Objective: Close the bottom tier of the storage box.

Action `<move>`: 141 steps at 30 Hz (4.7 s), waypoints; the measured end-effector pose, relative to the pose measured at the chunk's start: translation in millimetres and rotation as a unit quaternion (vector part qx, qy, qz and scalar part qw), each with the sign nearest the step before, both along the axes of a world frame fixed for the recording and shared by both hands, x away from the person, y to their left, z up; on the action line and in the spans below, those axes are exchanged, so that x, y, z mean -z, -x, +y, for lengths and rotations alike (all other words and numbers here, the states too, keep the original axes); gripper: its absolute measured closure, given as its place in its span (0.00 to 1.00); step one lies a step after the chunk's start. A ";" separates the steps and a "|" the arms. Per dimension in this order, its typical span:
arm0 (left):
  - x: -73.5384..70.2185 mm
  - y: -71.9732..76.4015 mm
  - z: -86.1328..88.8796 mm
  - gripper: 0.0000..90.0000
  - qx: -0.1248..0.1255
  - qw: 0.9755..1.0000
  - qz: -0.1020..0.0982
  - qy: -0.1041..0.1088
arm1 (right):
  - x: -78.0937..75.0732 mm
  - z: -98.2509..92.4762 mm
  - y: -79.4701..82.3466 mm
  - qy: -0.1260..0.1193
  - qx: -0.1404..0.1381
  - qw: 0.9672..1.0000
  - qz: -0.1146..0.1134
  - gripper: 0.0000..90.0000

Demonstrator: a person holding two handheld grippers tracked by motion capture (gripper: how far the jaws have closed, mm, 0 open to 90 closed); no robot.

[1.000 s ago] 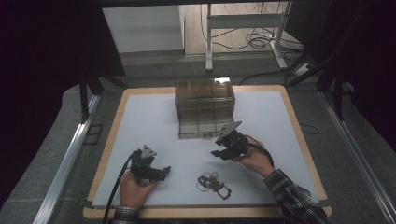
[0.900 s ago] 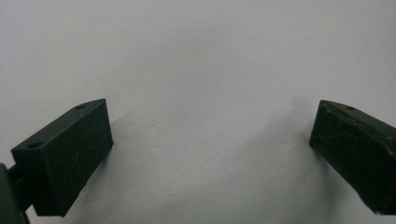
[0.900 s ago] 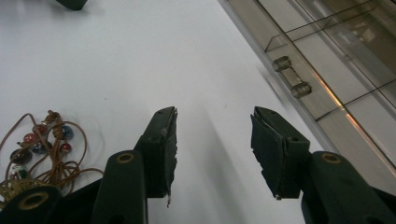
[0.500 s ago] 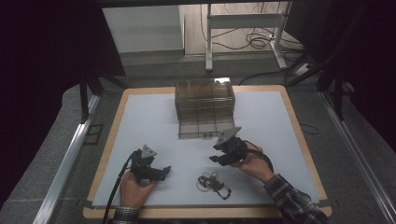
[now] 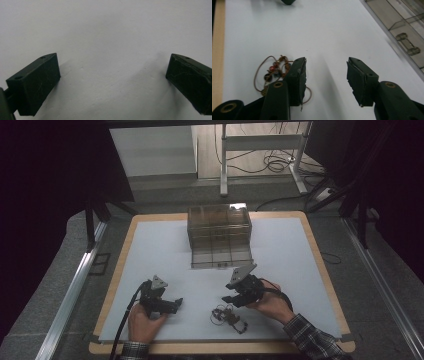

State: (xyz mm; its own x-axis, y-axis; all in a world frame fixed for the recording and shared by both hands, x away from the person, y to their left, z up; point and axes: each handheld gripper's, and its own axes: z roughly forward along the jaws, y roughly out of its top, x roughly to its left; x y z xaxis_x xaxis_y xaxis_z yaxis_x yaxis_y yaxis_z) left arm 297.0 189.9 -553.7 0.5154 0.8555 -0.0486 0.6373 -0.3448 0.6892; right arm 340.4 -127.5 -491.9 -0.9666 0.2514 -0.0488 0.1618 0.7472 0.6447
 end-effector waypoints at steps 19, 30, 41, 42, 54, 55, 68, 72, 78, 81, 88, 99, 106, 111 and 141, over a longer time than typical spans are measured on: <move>-0.2 0.0 0.3 0.00 0.002 1.000 0.001 -0.002 | 10.3 16.3 23.4 0.004 -0.043 0.999 0.014 0.52; -0.2 -0.1 0.4 0.00 0.002 1.000 0.001 -0.002 | 24.0 26.4 32.3 0.023 -0.071 0.997 0.016 0.50; -0.2 -0.1 0.3 0.00 0.002 1.000 0.001 -0.002 | 27.3 28.4 33.0 0.044 -0.074 0.996 0.023 0.70; -0.2 -0.1 0.3 0.00 0.002 1.000 0.001 -0.002 | 27.1 28.0 32.3 0.044 -0.071 0.996 0.024 0.72; -0.2 -0.1 0.3 0.00 0.002 1.000 0.001 -0.002 | 25.0 22.1 26.4 0.046 -0.045 0.998 0.028 0.85; -0.2 0.0 0.3 0.00 0.002 1.000 0.001 -0.002 | 24.4 21.6 25.7 0.047 -0.046 0.997 0.027 0.85; -0.2 -0.1 0.3 0.00 0.002 1.000 0.001 -0.002 | 13.2 15.2 20.6 0.027 -0.024 0.999 0.018 0.86; -0.1 -0.1 0.3 0.00 0.002 1.000 0.001 -0.002 | 12.6 13.4 18.9 0.027 -0.017 0.999 0.016 0.86; -0.1 0.0 0.3 0.00 0.002 1.000 0.000 -0.002 | 11.0 13.8 19.3 0.021 -0.014 1.000 0.014 0.86; -0.1 0.0 0.3 0.00 0.002 1.000 0.001 -0.002 | 8.3 13.5 19.2 0.014 -0.012 1.000 0.010 0.86; -0.2 -0.1 0.4 0.00 0.002 1.000 0.001 -0.002 | -0.5 11.7 17.7 -0.001 -0.007 1.000 0.008 0.86; -0.2 0.0 0.1 0.00 0.000 1.000 0.001 0.000 | -15.6 6.1 12.7 -0.022 0.006 1.000 -0.003 0.86; -0.2 -0.1 0.1 0.00 0.001 1.000 0.001 0.000 | -21.9 3.4 8.5 -0.030 0.013 0.999 -0.005 0.86; -0.1 -0.1 0.1 0.00 0.000 1.000 0.001 0.000 | -27.5 1.1 5.5 -0.038 0.019 0.999 -0.006 0.86; -0.1 -0.2 0.3 0.00 0.001 1.000 0.000 -0.001 | -56.5 -4.3 -19.4 -0.067 0.051 0.996 -0.021 0.86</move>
State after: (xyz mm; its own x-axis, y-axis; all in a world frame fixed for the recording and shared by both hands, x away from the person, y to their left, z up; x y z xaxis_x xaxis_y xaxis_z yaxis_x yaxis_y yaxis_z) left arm 297.3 190.1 -553.6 0.5174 0.8544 -0.0472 0.6368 -0.3476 0.6882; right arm 359.8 -131.9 -435.4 -0.9337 0.3548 -0.0491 0.2022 0.6353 0.7453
